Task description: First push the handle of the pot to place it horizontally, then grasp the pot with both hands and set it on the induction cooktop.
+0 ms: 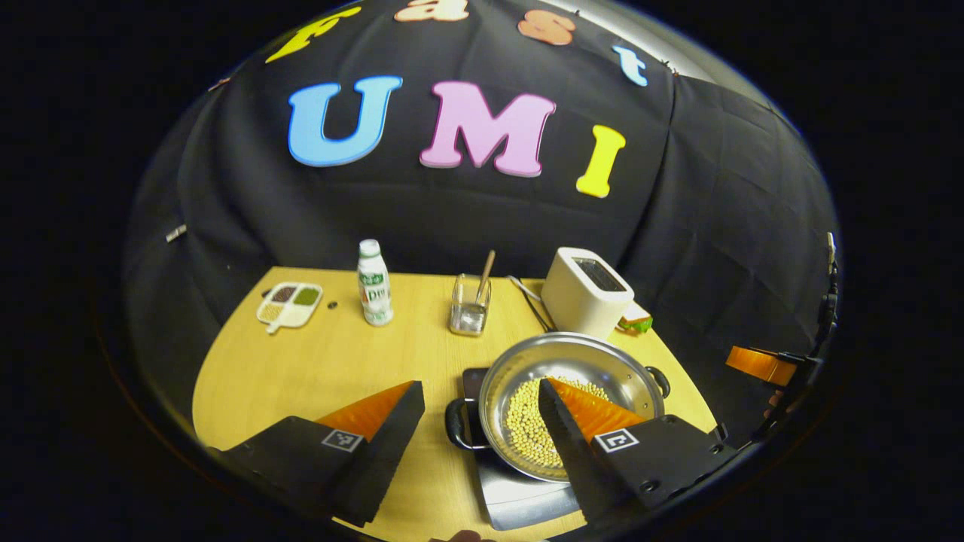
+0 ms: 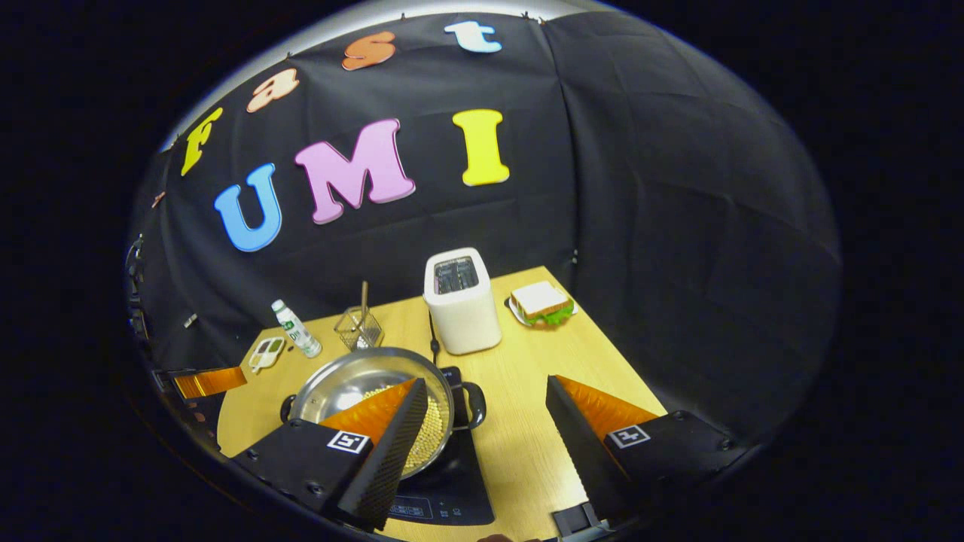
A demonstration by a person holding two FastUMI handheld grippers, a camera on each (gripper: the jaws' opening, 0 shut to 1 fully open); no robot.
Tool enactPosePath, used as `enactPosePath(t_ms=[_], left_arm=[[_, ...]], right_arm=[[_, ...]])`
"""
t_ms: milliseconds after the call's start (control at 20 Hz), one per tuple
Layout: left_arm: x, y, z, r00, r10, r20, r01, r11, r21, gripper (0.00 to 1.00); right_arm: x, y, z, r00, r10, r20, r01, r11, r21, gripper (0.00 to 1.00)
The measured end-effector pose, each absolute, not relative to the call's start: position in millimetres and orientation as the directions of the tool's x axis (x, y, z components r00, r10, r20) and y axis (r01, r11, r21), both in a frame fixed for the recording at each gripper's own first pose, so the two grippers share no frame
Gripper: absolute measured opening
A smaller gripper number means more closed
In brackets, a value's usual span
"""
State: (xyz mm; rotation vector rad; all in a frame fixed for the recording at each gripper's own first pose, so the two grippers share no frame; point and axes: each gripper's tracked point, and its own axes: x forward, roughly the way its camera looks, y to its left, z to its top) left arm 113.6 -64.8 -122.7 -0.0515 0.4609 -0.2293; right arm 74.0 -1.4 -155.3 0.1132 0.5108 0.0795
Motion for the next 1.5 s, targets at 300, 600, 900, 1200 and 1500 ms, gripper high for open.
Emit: enactPosePath(t_ms=[300, 600, 900, 1200, 1500], left_arm=[[49.3, -34.7, -36.9, 0.968, -0.156, -0.197, 0.150, 0.988, -0.046, 0.95], [-27.2, -4.1, 2.8, 0.997, -0.073, -0.012, 0.073, 0.997, 0.029, 0.95], [-80.6, 15.7, -3.1, 0.999, -0.046, 0.028, 0.046, 0.999, -0.006, 0.95], [-82.6, 12.0, -14.3, 0.996, -0.084, 0.014, 0.084, 0.996, -0.009, 0.95], [-68.2, -17.0, -21.9, 0.991, -0.136, -0.015, 0.135, 0.990, -0.048, 0.95]], right_arm=[[40.1, 28.6, -65.2, 0.959, 0.139, -0.247, -0.110, 0.985, 0.130, 0.98], [-14.2, 43.4, -20.4, 0.983, 0.169, -0.069, -0.160, 0.979, 0.126, 0.98], [-62.3, 28.6, -8.0, 0.995, 0.095, 0.009, -0.096, 0.993, 0.074, 0.98], [-77.5, 17.2, -24.7, 0.998, 0.055, -0.037, -0.053, 0.998, 0.043, 0.98], [-76.0, 9.4, -24.4, 0.998, 0.034, -0.048, -0.031, 0.998, 0.048, 0.98]])
